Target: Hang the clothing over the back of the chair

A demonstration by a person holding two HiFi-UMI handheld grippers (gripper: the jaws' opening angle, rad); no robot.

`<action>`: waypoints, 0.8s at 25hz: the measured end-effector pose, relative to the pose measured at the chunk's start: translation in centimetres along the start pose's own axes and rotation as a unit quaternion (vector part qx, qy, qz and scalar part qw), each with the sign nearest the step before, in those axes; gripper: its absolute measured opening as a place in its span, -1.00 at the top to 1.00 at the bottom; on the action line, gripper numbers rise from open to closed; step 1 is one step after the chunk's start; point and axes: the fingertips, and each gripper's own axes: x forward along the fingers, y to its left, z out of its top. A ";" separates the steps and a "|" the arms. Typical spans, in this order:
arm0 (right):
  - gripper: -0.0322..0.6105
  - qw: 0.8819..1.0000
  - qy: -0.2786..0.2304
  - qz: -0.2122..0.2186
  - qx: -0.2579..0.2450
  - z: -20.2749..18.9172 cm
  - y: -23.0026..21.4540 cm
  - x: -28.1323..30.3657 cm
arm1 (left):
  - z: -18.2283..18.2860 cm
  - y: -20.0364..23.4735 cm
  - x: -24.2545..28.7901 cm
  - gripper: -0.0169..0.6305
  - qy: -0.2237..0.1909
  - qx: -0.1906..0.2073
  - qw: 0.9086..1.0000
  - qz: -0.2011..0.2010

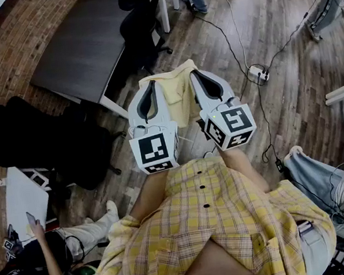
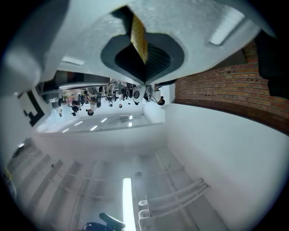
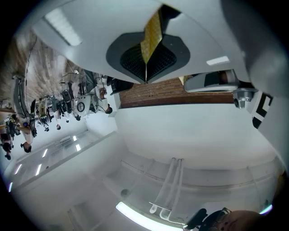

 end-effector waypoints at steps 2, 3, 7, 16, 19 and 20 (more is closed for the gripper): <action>0.86 1.000 -0.005 0.003 -0.006 0.2 0.4 -0.2 | 0.0 -0.1 -0.4 0.95 -0.002 0.000 1.000 0.001; 0.86 1.000 -0.008 0.003 -0.007 0.4 0.5 -0.3 | 0.1 -0.1 -0.6 0.95 -0.003 -0.001 1.000 0.002; 0.86 1.000 -0.010 0.008 -0.014 0.6 0.7 -0.5 | 0.0 -0.2 -1.1 0.95 -0.003 -0.003 1.000 0.006; 0.86 0.999 -0.018 0.026 0.005 0.9 -1.6 -0.6 | -0.4 -1.9 0.0 0.95 0.004 0.002 1.000 0.017; 0.86 0.999 -0.019 0.034 0.003 1.1 -2.6 -0.8 | -0.3 -3.1 0.7 0.95 0.002 0.003 1.000 0.019; 0.86 0.999 -0.020 0.036 0.002 1.2 -2.8 -0.9 | -0.3 -3.5 0.8 0.95 0.002 0.005 1.000 0.020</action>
